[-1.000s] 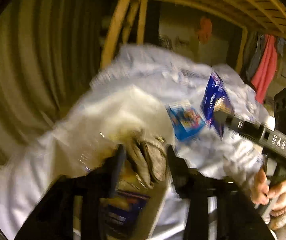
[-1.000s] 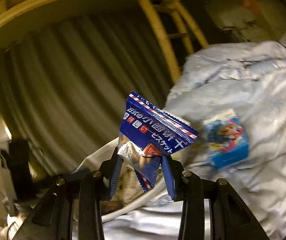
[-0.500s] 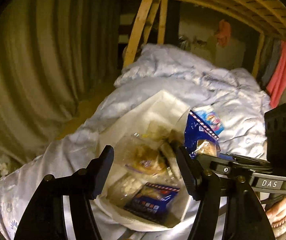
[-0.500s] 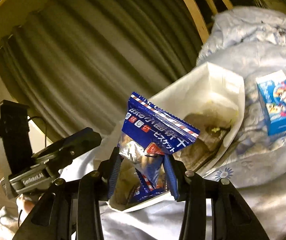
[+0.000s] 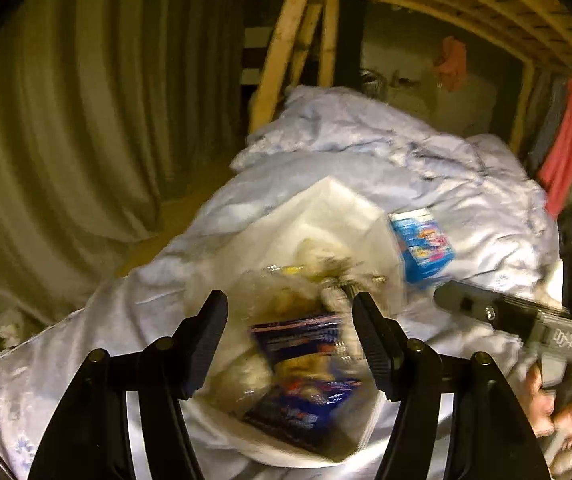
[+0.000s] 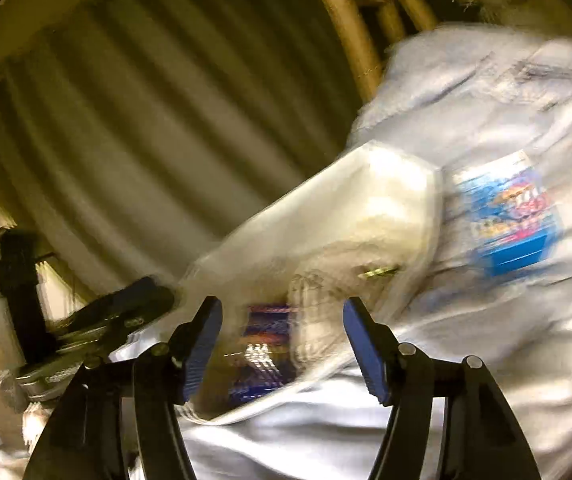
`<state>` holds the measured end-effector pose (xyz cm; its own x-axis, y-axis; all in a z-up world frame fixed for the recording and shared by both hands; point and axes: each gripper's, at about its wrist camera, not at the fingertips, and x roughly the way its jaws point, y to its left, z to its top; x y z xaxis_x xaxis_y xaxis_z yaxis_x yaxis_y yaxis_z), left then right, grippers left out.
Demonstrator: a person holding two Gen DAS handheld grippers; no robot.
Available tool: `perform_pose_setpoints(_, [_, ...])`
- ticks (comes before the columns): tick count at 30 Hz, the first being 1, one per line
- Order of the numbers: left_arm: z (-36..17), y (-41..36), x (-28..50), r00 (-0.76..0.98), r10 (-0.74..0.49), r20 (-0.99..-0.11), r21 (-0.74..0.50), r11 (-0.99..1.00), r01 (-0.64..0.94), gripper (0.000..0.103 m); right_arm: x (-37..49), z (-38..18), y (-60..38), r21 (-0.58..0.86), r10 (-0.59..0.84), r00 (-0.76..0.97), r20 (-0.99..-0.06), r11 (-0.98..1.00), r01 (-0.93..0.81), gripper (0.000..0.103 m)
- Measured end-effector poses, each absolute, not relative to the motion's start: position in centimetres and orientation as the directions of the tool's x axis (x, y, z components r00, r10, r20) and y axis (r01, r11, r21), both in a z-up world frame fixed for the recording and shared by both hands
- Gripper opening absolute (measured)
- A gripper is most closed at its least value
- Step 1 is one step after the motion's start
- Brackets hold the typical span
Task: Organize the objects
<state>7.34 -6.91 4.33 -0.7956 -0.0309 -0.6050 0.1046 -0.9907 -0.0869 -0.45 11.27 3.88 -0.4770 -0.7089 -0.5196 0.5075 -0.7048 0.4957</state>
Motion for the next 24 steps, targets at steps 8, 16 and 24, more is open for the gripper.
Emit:
perform_pose_setpoints(8, [2.5, 0.1, 4.2, -0.721, 0.204, -0.662, -0.109, -0.978, -0.176, 0.064, -3.7, 1.8, 19.2, 0.259, -0.366, -0.559, -0.744, -0.929, 0.263, 0.062])
perform_pose_setpoints(16, [-0.1, 5.0, 3.4, -0.678, 0.164, -0.716, 0.026, -0.965, -0.26, 0.064, -5.6, -7.7, 19.0, 0.093, -0.19, -0.408, -0.893, -0.965, 0.245, 0.072])
perform_pose_setpoints(24, [0.4, 2.3, 3.7, -0.707, 0.161, -0.689, -0.048, -0.983, -0.177, 0.064, -6.8, -10.0, 20.9, 0.133, -0.178, -0.331, -0.927, -0.979, 0.154, 0.103])
